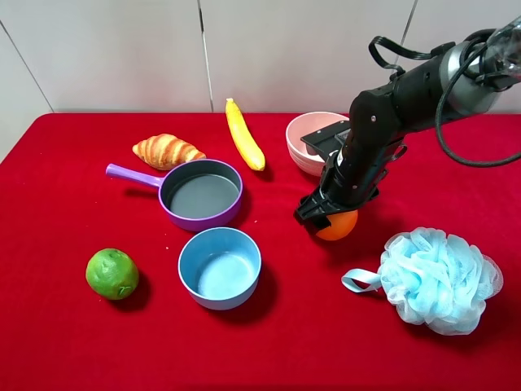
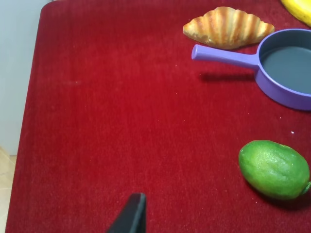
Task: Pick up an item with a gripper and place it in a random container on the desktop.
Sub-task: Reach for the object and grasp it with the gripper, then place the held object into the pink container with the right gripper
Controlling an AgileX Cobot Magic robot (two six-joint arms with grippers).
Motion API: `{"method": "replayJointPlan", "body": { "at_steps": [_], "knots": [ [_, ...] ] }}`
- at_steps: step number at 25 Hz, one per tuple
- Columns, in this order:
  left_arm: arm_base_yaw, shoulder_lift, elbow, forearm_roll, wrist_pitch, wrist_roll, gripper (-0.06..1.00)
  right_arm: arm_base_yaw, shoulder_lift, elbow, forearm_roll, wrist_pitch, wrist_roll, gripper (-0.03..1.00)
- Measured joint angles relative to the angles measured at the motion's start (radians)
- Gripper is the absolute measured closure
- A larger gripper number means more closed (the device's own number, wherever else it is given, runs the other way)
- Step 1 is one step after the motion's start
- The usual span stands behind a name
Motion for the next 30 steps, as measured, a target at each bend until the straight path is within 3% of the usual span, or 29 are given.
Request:
{"method": "replayJointPlan", "body": {
  "at_steps": [13,30],
  "knots": [
    [0.0,0.0,0.0,0.0,0.0,0.0,-0.04,0.0,-0.006,-0.002,0.022,0.017,0.0,0.42],
    [0.0,0.0,0.0,0.0,0.0,0.0,-0.04,0.0,-0.034,-0.358,-0.003,0.38,-0.051,0.42]
  ]
}}
